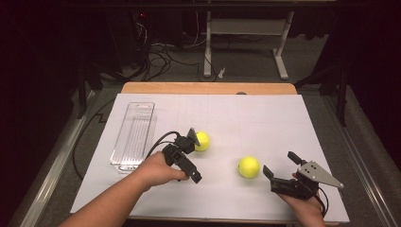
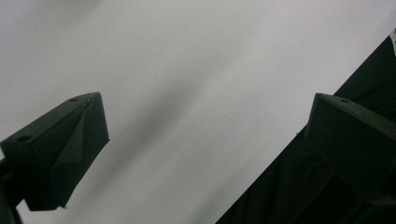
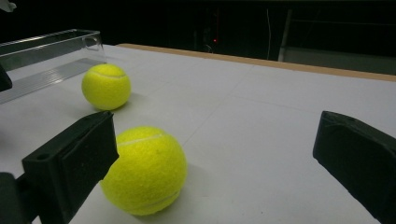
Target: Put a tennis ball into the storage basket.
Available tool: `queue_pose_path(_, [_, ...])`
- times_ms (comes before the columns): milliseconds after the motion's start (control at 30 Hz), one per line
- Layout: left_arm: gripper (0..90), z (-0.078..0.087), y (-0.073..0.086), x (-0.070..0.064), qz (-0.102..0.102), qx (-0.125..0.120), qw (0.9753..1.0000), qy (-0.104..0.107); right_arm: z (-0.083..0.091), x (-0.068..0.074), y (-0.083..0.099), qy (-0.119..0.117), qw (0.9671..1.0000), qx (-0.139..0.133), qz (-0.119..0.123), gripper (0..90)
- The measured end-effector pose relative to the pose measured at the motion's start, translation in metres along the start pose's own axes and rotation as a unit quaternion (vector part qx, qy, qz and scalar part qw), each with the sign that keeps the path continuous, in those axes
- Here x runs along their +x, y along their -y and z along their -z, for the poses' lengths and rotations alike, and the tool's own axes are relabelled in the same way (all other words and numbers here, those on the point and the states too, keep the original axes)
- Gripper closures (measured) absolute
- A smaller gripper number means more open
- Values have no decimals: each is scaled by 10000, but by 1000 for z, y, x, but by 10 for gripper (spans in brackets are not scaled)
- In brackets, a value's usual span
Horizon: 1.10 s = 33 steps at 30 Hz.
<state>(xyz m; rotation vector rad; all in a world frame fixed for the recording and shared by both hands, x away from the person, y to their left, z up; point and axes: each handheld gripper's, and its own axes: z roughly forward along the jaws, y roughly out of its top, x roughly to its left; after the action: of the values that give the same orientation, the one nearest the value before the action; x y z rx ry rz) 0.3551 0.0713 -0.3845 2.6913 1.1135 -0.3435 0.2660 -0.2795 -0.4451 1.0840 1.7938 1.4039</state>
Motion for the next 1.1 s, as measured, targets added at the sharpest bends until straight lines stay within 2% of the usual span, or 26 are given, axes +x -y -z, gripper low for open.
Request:
queue_pose_path(267, [6, 3, -11, 4, 140, 19, 9999, -39, 1, -1, 0, 20, 10000, -11, -24, 5])
queue_pose_path(633, [5, 4, -22, 9, 300, -267, 9992, -55, 1, -1, 0, 9, 10000, -17, -35, 5])
queue_pose_path(1100, [5, 7, -37, 17, 401, -606, 9971, -246, 1, -1, 0, -11, 10000, -28, -44, 5])
